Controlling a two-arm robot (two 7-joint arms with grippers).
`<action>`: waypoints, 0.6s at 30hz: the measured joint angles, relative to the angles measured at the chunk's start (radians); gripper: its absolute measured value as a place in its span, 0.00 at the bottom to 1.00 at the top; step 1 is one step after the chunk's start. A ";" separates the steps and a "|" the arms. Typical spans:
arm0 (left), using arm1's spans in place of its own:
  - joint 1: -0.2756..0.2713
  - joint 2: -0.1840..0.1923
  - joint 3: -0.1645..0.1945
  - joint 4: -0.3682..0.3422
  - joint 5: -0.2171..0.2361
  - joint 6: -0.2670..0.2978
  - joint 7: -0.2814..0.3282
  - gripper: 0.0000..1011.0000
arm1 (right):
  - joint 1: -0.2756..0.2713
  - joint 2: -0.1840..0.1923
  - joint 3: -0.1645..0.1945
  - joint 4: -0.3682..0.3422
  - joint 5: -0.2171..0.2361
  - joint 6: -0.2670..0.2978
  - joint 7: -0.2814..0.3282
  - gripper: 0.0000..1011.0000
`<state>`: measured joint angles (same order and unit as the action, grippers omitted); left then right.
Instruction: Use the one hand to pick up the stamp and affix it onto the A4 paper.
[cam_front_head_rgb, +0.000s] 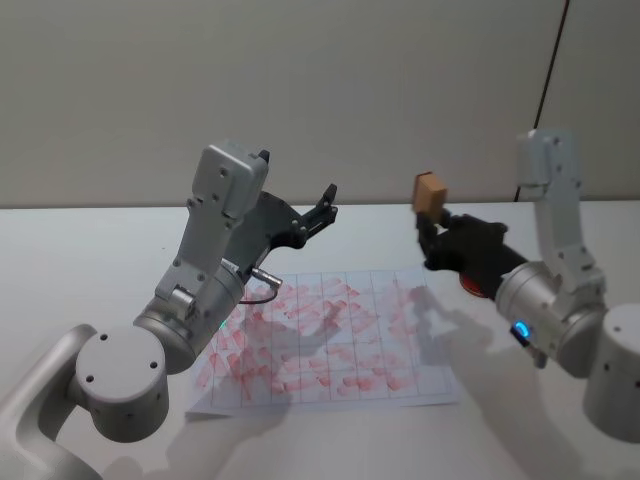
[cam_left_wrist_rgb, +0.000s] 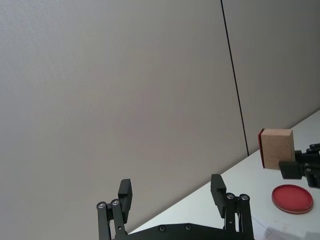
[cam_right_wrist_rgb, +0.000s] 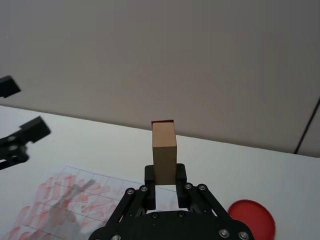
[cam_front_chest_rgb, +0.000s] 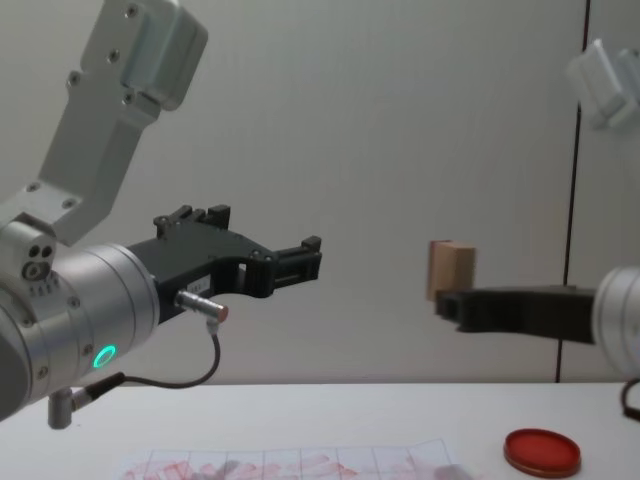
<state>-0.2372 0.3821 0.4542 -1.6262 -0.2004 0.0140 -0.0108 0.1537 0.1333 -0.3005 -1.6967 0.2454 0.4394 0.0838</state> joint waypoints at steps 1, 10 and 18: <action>0.000 0.000 0.000 0.000 0.000 0.000 0.000 0.99 | 0.002 0.001 0.004 0.002 0.002 0.004 -0.007 0.21; 0.000 0.000 0.000 0.000 0.000 0.000 0.000 0.99 | 0.034 0.012 0.045 0.064 0.022 0.035 -0.060 0.21; 0.000 0.000 0.000 0.000 0.000 0.000 0.000 0.99 | 0.070 0.014 0.070 0.140 0.031 0.048 -0.079 0.21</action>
<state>-0.2372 0.3821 0.4542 -1.6262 -0.2004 0.0139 -0.0109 0.2234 0.1469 -0.2308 -1.5570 0.2761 0.4870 0.0049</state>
